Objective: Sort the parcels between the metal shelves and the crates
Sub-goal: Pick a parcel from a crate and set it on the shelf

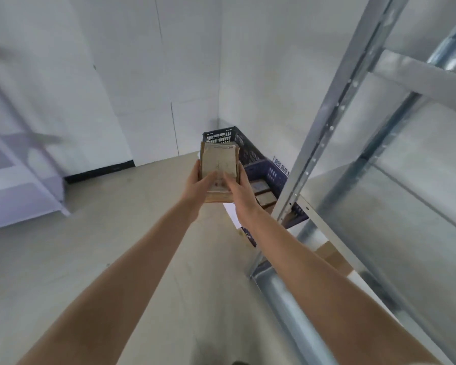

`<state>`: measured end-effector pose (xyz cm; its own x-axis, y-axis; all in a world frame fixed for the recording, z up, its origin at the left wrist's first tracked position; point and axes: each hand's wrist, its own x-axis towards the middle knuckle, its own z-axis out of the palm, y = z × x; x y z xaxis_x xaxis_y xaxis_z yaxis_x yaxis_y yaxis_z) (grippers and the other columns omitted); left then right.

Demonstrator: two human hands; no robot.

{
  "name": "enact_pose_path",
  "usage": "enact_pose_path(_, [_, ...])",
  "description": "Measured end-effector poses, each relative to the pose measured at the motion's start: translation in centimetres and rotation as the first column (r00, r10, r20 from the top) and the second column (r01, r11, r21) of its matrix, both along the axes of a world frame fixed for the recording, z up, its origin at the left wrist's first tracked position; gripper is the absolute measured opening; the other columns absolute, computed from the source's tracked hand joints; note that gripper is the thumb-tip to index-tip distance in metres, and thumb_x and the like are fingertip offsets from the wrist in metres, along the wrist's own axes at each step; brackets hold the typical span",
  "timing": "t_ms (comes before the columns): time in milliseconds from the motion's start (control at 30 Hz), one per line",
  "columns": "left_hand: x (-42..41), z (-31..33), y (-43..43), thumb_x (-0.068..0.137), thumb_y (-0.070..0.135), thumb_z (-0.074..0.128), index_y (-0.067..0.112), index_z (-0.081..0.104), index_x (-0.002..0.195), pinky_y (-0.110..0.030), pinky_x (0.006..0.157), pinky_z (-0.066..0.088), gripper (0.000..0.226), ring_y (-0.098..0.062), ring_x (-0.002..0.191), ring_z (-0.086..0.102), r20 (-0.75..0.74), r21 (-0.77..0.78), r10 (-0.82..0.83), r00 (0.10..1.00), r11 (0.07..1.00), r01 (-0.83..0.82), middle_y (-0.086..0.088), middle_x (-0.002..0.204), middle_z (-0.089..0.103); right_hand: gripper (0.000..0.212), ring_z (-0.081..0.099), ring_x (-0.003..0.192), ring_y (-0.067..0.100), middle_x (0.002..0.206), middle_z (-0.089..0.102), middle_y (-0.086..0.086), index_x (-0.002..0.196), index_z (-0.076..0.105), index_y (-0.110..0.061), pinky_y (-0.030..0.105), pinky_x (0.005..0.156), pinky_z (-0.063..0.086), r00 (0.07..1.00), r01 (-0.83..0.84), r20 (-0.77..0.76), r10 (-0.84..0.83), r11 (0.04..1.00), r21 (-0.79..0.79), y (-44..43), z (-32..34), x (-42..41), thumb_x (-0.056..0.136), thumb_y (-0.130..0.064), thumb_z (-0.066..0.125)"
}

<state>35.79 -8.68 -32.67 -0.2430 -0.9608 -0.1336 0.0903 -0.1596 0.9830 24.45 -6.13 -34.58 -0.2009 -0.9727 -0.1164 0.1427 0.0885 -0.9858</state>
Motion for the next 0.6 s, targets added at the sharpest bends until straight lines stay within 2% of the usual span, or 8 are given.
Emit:
enact_pose_path(67, [1.1, -0.5, -2.7, 0.098, 0.009, 0.056, 0.029, 0.049, 0.126, -0.028, 0.084, 0.054, 0.035, -0.015, 0.097, 0.065, -0.012, -0.001, 0.026, 1.000, 1.000, -0.026, 0.004, 0.110, 0.066, 0.051, 0.059, 0.108, 0.000, 0.130, 0.059, -0.006, 0.151, 0.033, -0.025, 0.017, 0.088, 0.050, 0.999, -0.041, 0.012, 0.041, 0.999, 0.005, -3.1, -0.2, 0.8, 0.103, -0.021, 0.051])
enact_pose_path(100, [1.5, -0.8, -4.0, 0.098, 0.009, 0.055, 0.028, 0.048, 0.128, -0.024, 0.080, 0.054, 0.036, -0.012, 0.095, 0.065, -0.018, 0.000, 0.033, 0.999, 0.999, -0.033, 0.005, 0.111, 0.066, 0.054, 0.059, 0.110, 0.000, 0.130, 0.059, -0.006, 0.152, 0.031, -0.026, 0.019, 0.090, 0.049, 0.998, -0.062, 0.010, 0.062, 0.998, 0.016, -4.5, -0.5, 1.0, 0.103, -0.023, 0.052])
enact_pose_path(200, [1.7, -1.7, -8.9, 0.099, 0.011, 0.055, 0.024, 0.047, 0.137, -0.021, 0.077, 0.054, 0.042, -0.013, 0.101, 0.065, 0.002, 0.009, 0.033, 0.999, 0.999, -0.033, 0.003, 0.117, 0.065, 0.069, 0.052, 0.127, 0.012, 0.142, 0.053, -0.008, 0.155, 0.025, -0.035, 0.040, 0.113, 0.038, 0.996, -0.086, -0.029, 0.088, 0.995, 0.055, -9.5, -1.5, 1.2, 0.095, -0.044, 0.058])
enact_pose_path(267, [1.3, -2.2, -12.8, 0.099, 0.012, 0.055, 0.023, 0.046, 0.140, -0.020, 0.077, 0.054, 0.044, -0.016, 0.106, 0.064, 0.008, 0.012, 0.033, 0.999, 0.999, -0.033, 0.001, 0.122, 0.065, 0.074, 0.049, 0.131, 0.012, 0.144, 0.052, -0.010, 0.155, 0.025, -0.039, 0.045, 0.117, 0.033, 0.997, -0.077, -0.022, 0.079, 0.994, 0.072, -13.1, -2.0, 0.9, 0.089, -0.051, 0.058])
enact_pose_path(333, [0.4, -2.6, -16.8, 0.099, 0.013, 0.056, 0.022, 0.046, 0.142, -0.019, 0.076, 0.055, 0.045, -0.018, 0.109, 0.064, 0.014, 0.021, 0.028, 1.000, 0.999, -0.029, -0.002, 0.127, 0.065, 0.064, 0.050, 0.131, 0.014, 0.143, 0.052, -0.007, 0.156, 0.025, -0.035, 0.045, 0.117, 0.034, 0.996, -0.089, 0.023, 0.088, 0.995, 0.049, -16.9, -2.4, 0.0, 0.099, -0.040, 0.055])
enact_pose_path(433, [-1.1, -2.8, -22.3, 0.099, 0.013, 0.055, 0.023, 0.046, 0.142, -0.013, 0.071, 0.053, 0.045, -0.011, 0.104, 0.064, 0.023, 0.022, 0.028, 0.999, 0.999, -0.029, 0.000, 0.127, 0.064, 0.057, 0.052, 0.130, 0.015, 0.142, 0.054, -0.002, 0.155, 0.027, -0.027, 0.039, 0.114, 0.040, 0.993, -0.080, 0.087, 0.078, 0.997, 0.017, -22.4, -2.9, -1.8, 0.104, -0.023, 0.051])
enact_pose_path(500, [-2.1, -3.1, -25.7, 0.100, 0.013, 0.054, 0.025, 0.045, 0.142, -0.013, 0.073, 0.053, 0.045, -0.008, 0.105, 0.063, 0.032, 0.020, 0.009, 0.999, 1.000, -0.010, 0.002, 0.127, 0.063, 0.055, 0.053, 0.129, 0.016, 0.142, 0.054, 0.001, 0.155, 0.029, -0.024, 0.030, 0.107, 0.046, 0.994, -0.070, 0.091, 0.069, 0.998, 0.009, -26.0, -3.4, -2.8, 0.104, -0.017, 0.050])
enact_pose_path(600, [-3.2, -3.8, -30.6, 0.100, 0.012, 0.054, 0.024, 0.045, 0.142, -0.017, 0.080, 0.053, 0.045, -0.012, 0.111, 0.062, 0.027, 0.043, -0.006, 1.000, 0.999, 0.005, 0.001, 0.130, 0.063, 0.051, 0.057, 0.119, 0.010, 0.137, 0.056, 0.001, 0.152, 0.033, -0.021, 0.021, 0.094, 0.051, 0.993, -0.062, 0.100, 0.059, 0.998, 0.031, -30.6, -3.8, -3.7, 0.104, -0.013, 0.049])
